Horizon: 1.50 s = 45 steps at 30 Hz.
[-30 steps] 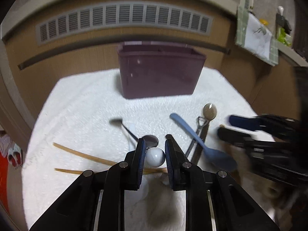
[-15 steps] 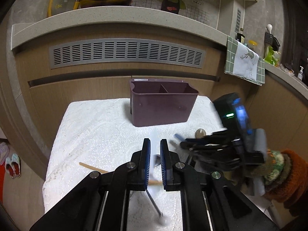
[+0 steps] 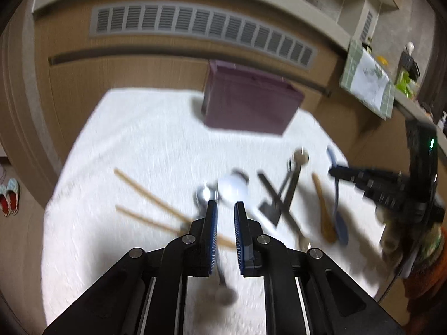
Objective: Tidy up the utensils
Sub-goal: 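Lift both held spoons and carry them over the purple caddy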
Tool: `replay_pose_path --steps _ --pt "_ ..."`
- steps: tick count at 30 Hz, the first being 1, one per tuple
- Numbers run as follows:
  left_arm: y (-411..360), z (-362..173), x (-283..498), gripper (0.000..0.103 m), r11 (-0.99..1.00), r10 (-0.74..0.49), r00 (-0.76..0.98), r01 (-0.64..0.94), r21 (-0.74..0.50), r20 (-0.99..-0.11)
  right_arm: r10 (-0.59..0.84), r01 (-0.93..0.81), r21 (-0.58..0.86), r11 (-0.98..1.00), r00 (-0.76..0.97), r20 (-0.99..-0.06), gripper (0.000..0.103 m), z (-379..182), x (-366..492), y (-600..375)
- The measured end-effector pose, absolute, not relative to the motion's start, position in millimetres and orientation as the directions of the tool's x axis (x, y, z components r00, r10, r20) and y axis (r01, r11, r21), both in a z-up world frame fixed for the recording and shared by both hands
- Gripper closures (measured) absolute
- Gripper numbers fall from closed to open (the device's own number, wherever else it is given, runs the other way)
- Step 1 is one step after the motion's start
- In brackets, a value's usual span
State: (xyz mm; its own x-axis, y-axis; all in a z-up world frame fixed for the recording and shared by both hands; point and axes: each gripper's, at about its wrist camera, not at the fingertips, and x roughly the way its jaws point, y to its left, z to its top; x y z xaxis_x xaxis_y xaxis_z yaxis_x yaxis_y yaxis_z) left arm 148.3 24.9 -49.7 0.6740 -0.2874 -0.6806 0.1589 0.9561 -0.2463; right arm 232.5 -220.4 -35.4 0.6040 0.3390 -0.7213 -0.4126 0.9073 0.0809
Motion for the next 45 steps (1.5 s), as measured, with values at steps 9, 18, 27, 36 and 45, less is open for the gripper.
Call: replay_pose_path --steps 9,18,27,36,45 --pt "19 -66 157 0.068 0.971 -0.228 0.667 0.100 -0.218 -0.710 0.348 -0.401 0.091 0.912 0.634 -0.691 0.092 -38 226 -224" --pt "9 -71 148 0.068 0.965 -0.260 0.582 0.188 -0.184 -0.771 0.362 -0.391 0.116 0.913 0.648 -0.670 0.092 -40 218 -231" --pt "3 -92 111 0.069 0.983 -0.185 0.597 0.123 -0.139 -0.780 0.353 -0.397 0.090 0.913 0.663 -0.660 0.091 -40 209 -224" --pt "-7 -69 106 0.081 0.993 -0.094 0.678 0.114 -0.022 -0.729 0.345 -0.389 0.075 0.918 0.694 -0.632 0.092 -35 195 -230" --pt "11 4 130 0.081 0.992 -0.128 0.804 0.109 -0.068 -0.581 0.352 -0.383 0.075 0.921 0.732 -0.583 0.091 -18 188 -236"
